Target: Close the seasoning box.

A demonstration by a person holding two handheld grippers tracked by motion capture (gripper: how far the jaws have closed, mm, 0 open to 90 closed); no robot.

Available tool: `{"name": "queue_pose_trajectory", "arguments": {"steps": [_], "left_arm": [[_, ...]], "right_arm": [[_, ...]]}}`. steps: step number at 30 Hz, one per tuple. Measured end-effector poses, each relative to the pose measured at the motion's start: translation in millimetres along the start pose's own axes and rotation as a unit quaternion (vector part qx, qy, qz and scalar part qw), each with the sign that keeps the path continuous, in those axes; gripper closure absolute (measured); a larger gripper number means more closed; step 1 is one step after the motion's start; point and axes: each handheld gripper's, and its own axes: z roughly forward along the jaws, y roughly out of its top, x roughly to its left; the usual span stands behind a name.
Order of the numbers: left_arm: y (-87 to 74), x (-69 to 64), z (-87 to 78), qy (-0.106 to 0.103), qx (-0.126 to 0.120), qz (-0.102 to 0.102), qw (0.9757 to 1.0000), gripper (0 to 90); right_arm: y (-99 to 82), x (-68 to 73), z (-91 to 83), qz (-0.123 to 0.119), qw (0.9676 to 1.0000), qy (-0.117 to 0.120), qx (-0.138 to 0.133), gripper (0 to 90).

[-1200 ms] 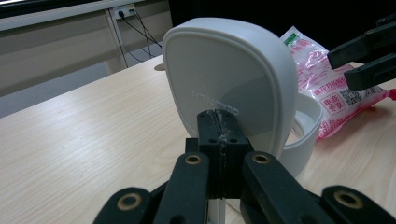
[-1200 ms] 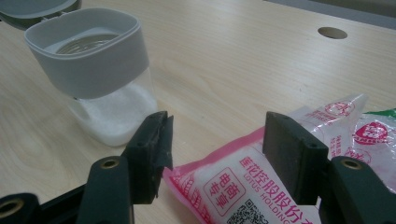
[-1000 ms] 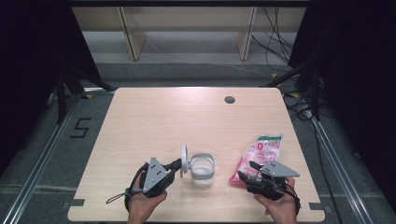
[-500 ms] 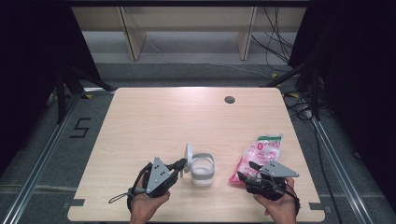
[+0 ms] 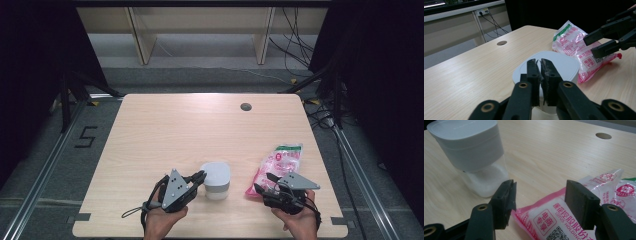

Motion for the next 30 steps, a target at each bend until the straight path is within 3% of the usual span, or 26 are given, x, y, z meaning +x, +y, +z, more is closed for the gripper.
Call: {"name": "queue_pose_trajectory", "arguments": {"steps": [1, 6, 12, 18, 20, 21, 26, 27, 30], "left_arm": [[-0.6, 0.2, -0.8, -0.002, -0.005, -0.006, 1.0000, 76.4], [-4.4, 3.3, -6.0, 0.001, -0.015, -0.021, 0.9997, 58.0], [-10.1, 5.1, -6.4, 0.005, -0.004, -0.028, 0.9996, 44.7], [-14.6, 4.5, -5.3, 0.005, -0.002, -0.047, 0.9989, 37.8], [-16.3, 4.7, -4.9, 0.001, -0.002, -0.048, 0.9989, 36.4], [-16.9, 4.2, -5.4, 0.002, 0.001, -0.047, 0.9989, 35.7], [-21.3, 4.4, -5.0, -0.004, 0.003, -0.047, 0.9989, 32.3], [-22.4, 3.4, -5.0, -0.003, 0.004, -0.054, 0.9985, 31.9], [-24.4, 2.7, -4.3, -0.005, 0.007, -0.051, 0.9987, 31.2]], "right_arm": [[0.1, 1.6, -1.5, 0.010, 0.9999, 0.000, 0.008, 41.7], [-0.1, -0.5, 0.9, -0.003, 1.0000, 0.004, 0.003, 41.3], [0.7, 0.8, 0.2, 0.001, 1.0000, 0.004, 0.007, 40.4], [0.8, 1.6, 0.9, 0.001, 1.0000, 0.008, 0.002, 39.7], [-0.2, 3.8, 0.3, 0.011, 0.9999, 0.005, 0.006, 39.2], [0.4, 1.3, 1.0, -0.003, 1.0000, 0.006, 0.002, 38.5], [0.8, 3.4, 2.1, 0.002, 0.9999, 0.016, -0.002, 36.5], [0.8, 3.2, 2.3, -0.002, 0.9998, 0.017, -0.002, 36.4], [0.9, 2.7, 3.6, -0.012, 0.9996, 0.025, -0.007, 36.0]]}}
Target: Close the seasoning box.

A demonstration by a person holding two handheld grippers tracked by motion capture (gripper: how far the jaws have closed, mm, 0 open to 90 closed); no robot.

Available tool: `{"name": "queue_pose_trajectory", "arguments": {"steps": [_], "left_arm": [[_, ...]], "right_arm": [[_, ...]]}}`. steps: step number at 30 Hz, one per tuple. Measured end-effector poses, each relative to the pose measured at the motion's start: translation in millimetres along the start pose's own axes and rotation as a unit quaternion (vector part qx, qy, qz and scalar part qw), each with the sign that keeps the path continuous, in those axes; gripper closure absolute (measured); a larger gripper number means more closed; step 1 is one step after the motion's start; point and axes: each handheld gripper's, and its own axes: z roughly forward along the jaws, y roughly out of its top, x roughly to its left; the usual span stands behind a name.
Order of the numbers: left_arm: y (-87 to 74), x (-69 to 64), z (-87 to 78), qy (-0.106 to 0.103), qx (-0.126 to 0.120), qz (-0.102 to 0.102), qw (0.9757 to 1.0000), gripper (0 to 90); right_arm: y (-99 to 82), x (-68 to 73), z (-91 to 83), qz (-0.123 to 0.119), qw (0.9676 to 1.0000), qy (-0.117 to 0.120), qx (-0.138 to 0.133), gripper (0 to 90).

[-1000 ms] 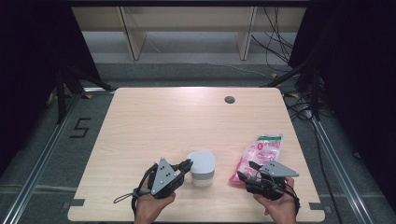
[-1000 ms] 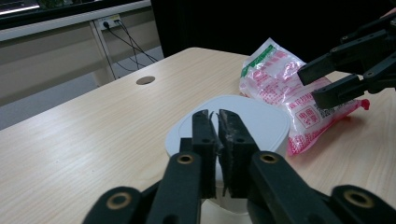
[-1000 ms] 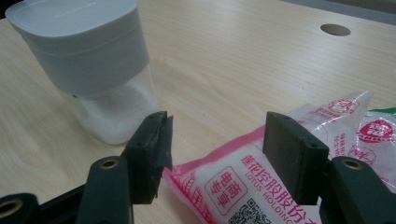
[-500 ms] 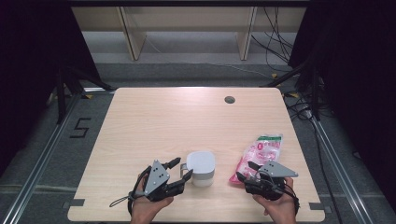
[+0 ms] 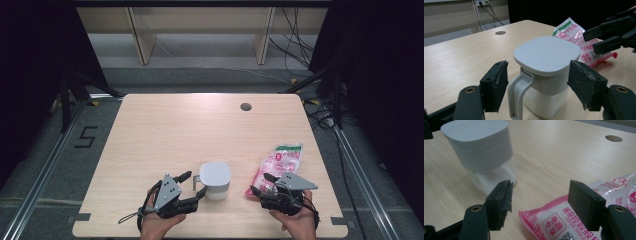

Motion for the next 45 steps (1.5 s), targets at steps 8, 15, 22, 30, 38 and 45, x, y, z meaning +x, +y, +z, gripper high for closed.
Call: {"name": "queue_pose_trajectory", "arguments": {"steps": [8, 15, 22, 30, 38, 45], "left_arm": [[-3.2, -3.1, 2.3, 0.000, 0.006, 0.003, 1.0000, 29.7], [-7.3, -7.9, 1.8, 0.000, 0.008, 0.007, 0.9999, 27.3], [-15.9, -10.7, -0.3, 0.001, 0.023, 0.000, 0.9997, 24.9], [-21.2, -16.3, 0.4, 0.006, 0.035, 0.003, 0.9994, 24.1], [-22.7, -23.1, -5.8, 0.002, 0.036, 0.005, 0.9993, 22.4], [-23.9, -29.3, -4.6, -0.008, 0.047, 0.013, 0.9988, 20.5]], "right_arm": [[-1.1, -0.6, -0.3, 0.005, 1.0000, 0.000, 0.004, 35.8], [-1.7, -1.8, 0.1, 0.000, 1.0000, 0.001, 0.002, 35.7], [-1.1, 0.9, 2.7, -0.015, 0.9998, 0.011, -0.003, 35.6], [-3.9, 8.0, -1.0, 0.008, 0.9996, 0.019, 0.019, 34.8], [-9.7, 14.1, -4.9, 0.007, 0.9992, 0.027, 0.029, 34.1], [-16.3, 20.5, -9.9, 0.004, 0.9991, 0.029, 0.031, 32.4]]}}
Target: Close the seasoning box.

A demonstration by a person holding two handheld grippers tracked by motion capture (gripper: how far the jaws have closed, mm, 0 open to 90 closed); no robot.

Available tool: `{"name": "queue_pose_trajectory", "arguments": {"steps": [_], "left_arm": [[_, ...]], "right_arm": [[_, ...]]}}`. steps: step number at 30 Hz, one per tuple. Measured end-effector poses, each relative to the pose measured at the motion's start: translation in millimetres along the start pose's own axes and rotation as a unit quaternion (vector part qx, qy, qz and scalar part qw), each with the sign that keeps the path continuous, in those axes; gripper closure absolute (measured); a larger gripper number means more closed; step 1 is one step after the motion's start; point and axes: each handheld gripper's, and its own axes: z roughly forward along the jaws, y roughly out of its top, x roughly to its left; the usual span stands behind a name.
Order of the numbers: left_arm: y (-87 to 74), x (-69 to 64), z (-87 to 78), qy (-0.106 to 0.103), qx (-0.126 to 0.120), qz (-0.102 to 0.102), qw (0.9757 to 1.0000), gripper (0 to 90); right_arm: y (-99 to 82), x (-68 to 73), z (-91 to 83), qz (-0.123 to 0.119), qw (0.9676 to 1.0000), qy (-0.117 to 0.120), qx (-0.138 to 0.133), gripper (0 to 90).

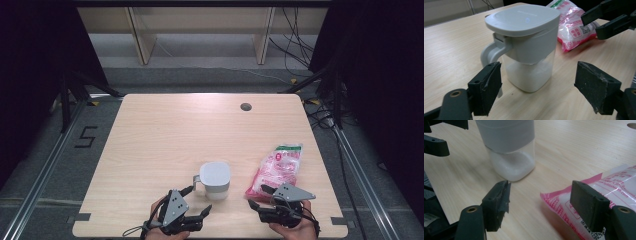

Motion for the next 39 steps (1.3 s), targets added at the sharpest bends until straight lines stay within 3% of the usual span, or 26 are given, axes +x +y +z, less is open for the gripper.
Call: {"name": "queue_pose_trajectory", "arguments": {"steps": [3, 4, 8, 11, 13, 16, 18, 19, 23, 27, 39], "left_arm": [[-1.1, -1.7, 2.7, 0.003, 0.003, 0.004, 1.0000, 19.6], [-1.4, -1.8, 3.4, 0.007, 0.006, 0.009, 0.9999, 19.5], [-1.8, -2.9, 4.7, 0.003, 0.005, 0.005, 1.0000, 19.1], [-1.4, -3.6, 3.4, 0.003, 0.007, 0.006, 0.9999, 19.1], [-1.4, -3.8, 3.3, 0.004, 0.003, 0.003, 1.0000, 18.9], [-0.7, -2.2, 1.3, 0.006, 0.008, 0.013, 0.9999, 18.9], [-0.6, -2.9, 1.4, 0.004, 0.005, 0.007, 1.0000, 18.9], [-0.7, -3.5, 1.2, 0.005, 0.004, 0.004, 1.0000, 18.8], [-0.1, -3.5, 1.3, 0.002, 0.000, 0.007, 1.0000, 18.9], [0.0, -3.8, 1.2, 0.000, -0.002, 0.006, 1.0000, 18.9], [0.9, 0.8, -2.3, 0.006, -0.003, 0.002, 1.0000, 18.9]], "right_arm": [[-2.8, 0.1, -1.0, -0.007, 1.0000, 0.000, 0.003, 32.0], [-3.8, 3.6, -1.8, 0.013, 0.9998, 0.006, 0.012, 32.0], [-6.6, 2.9, -1.2, -0.004, 0.9999, 0.004, 0.015, 31.6], [-7.5, 3.3, -1.3, -0.003, 0.9998, 0.014, 0.014, 31.5], [-8.1, 2.5, -3.1, -0.009, 0.9999, 0.001, 0.011, 31.4], [-9.2, 3.0, -4.4, -0.002, 0.9998, 0.006, 0.021, 31.3], [-9.8, 3.3, -4.6, -0.002, 0.9998, 0.006, 0.021, 31.3], [-10.3, 5.5, -4.8, 0.011, 0.9997, 0.007, 0.021, 31.3], [-10.4, 3.5, -3.0, -0.006, 0.9997, 0.015, 0.019, 31.3], [-10.4, 4.0, -3.8, -0.004, 0.9998, 0.006, 0.019, 31.2], [-10.3, 3.5, -3.9, -0.002, 0.9998, 0.007, 0.018, 31.1]]}}
